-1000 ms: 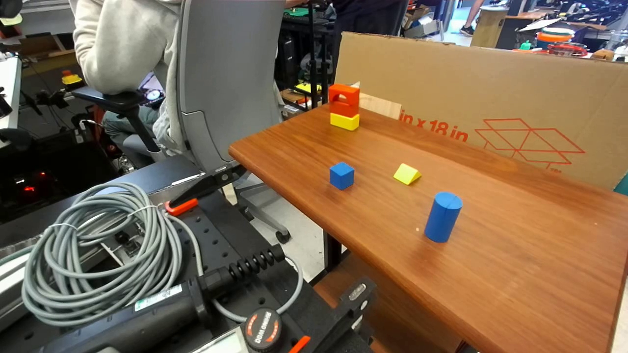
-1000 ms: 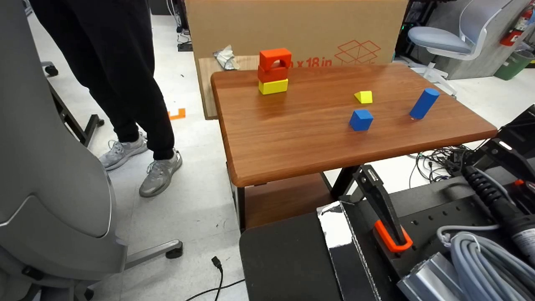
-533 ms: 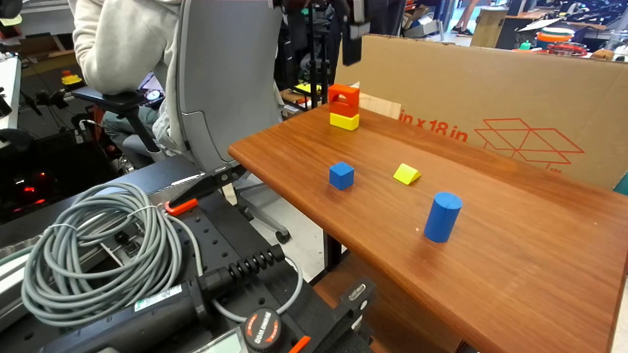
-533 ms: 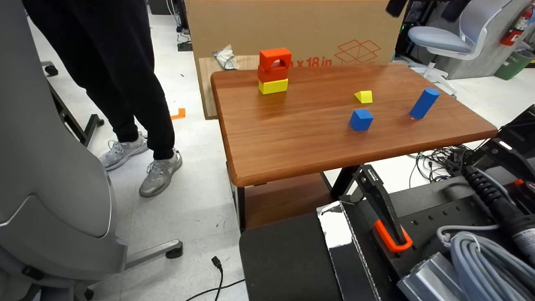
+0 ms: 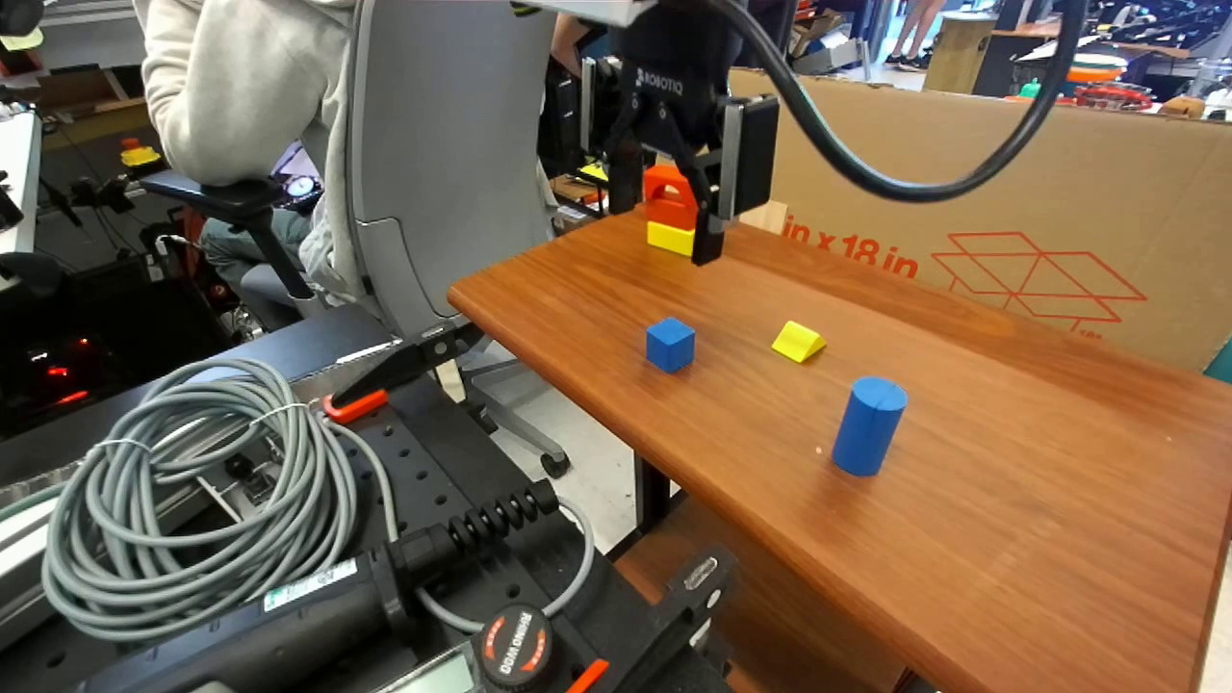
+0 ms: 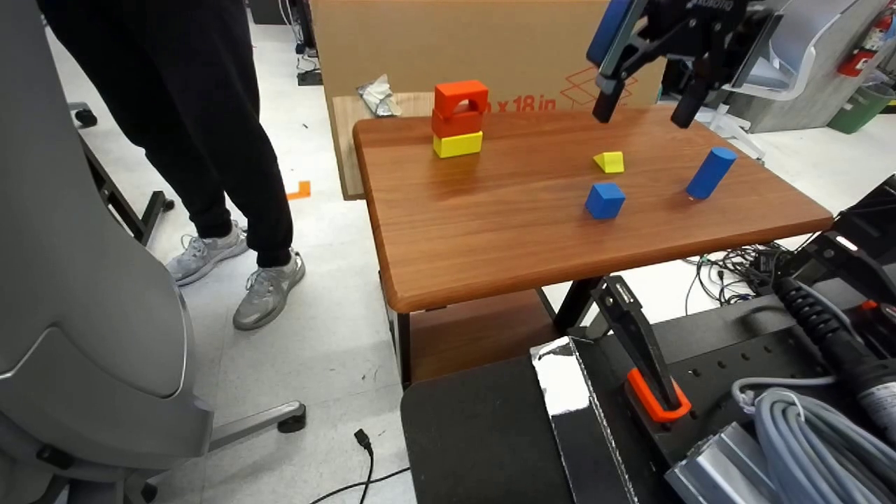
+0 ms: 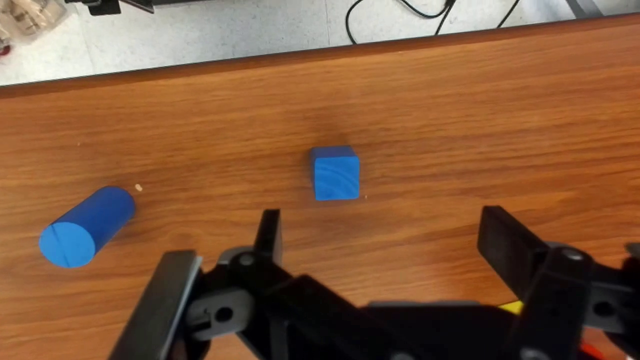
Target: Pick up the blue object from the table and place it on top of the orange object
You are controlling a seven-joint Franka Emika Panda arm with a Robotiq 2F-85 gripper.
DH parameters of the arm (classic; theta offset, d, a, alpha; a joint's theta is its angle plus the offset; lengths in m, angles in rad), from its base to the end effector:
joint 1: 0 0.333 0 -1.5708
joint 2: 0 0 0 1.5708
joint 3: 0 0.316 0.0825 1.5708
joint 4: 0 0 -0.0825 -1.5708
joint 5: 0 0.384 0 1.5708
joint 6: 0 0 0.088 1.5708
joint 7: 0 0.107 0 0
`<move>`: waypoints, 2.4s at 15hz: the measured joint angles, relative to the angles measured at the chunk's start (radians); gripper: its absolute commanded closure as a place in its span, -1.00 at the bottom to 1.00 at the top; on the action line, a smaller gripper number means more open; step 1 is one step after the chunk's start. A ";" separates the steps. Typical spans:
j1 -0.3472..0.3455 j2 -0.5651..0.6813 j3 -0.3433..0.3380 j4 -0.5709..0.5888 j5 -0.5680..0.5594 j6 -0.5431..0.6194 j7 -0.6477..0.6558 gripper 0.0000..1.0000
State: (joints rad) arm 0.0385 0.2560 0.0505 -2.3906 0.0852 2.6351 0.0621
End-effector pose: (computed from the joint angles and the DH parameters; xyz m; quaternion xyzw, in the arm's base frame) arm 0.4997 0.0432 0.2112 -0.9993 0.0247 0.0078 0.0263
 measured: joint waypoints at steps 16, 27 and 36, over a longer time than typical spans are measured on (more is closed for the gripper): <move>0.021 0.204 -0.050 0.090 -0.072 0.033 0.068 -1.00; 0.125 0.289 -0.109 0.148 -0.155 0.033 0.177 0.46; 0.136 0.162 -0.104 0.129 -0.157 0.025 0.180 0.82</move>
State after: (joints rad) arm 0.1744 0.4182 -0.0536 -2.2612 -0.0717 2.6599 0.2418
